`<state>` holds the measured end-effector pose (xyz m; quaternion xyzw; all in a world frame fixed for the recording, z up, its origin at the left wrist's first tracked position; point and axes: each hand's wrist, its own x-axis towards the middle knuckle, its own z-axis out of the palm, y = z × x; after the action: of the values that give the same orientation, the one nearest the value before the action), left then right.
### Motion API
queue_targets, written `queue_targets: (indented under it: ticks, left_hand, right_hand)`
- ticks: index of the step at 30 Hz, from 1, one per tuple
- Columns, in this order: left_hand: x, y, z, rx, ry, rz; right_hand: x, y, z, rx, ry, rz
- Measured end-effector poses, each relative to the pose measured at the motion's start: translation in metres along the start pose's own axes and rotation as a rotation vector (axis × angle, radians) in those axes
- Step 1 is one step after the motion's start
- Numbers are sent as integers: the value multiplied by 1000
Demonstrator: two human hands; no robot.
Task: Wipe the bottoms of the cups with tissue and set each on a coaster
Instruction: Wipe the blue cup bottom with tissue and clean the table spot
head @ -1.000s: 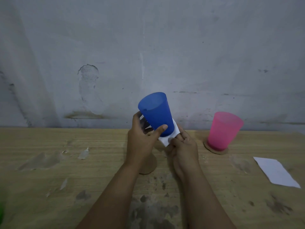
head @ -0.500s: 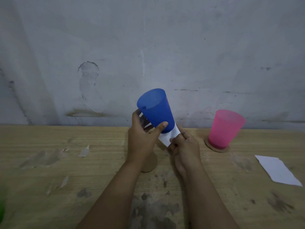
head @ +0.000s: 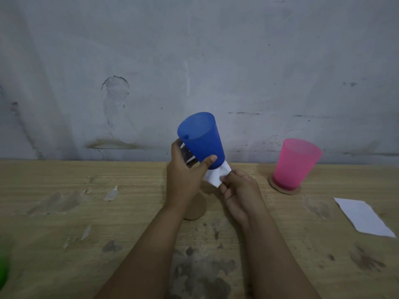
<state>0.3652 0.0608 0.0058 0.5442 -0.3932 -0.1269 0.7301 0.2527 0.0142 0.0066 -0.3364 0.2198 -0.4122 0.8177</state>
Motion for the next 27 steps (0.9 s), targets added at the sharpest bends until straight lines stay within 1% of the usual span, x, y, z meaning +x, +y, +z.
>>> queue_targets:
  ticks: [3, 6, 8, 11, 16, 20, 23, 24, 27]
  left_hand:
    - [1, 1, -1, 16, 3, -6]
    - [0, 2, -1, 29, 1, -14]
    - [-1, 2, 0, 26, 1, -15]
    - [-3, 4, 2, 21, -2, -17]
    - [-5, 4, 4, 1, -18, -23]
    - [-5, 4, 4, -4, -10, -8]
    - [-5, 4, 4, -16, 15, 8]
    - [-5, 5, 5, -16, 14, 10]
    - [-6, 4, 6, -24, -10, 5]
  right_hand:
    - [2, -4, -3, 132, -39, -57]
    - [1, -5, -1, 213, -193, -48]
    - [1, -4, 1, 236, -175, -35]
    - [2, -2, 2, 304, -106, -28]
    - [4, -1, -1, 211, 0, -41]
    - [5, 1, -2, 115, -17, -80]
    - [5, 2, -2, 34, 32, -65]
    - [5, 2, -1, 46, 25, -58]
    - [2, 1, 2, 185, -44, -39]
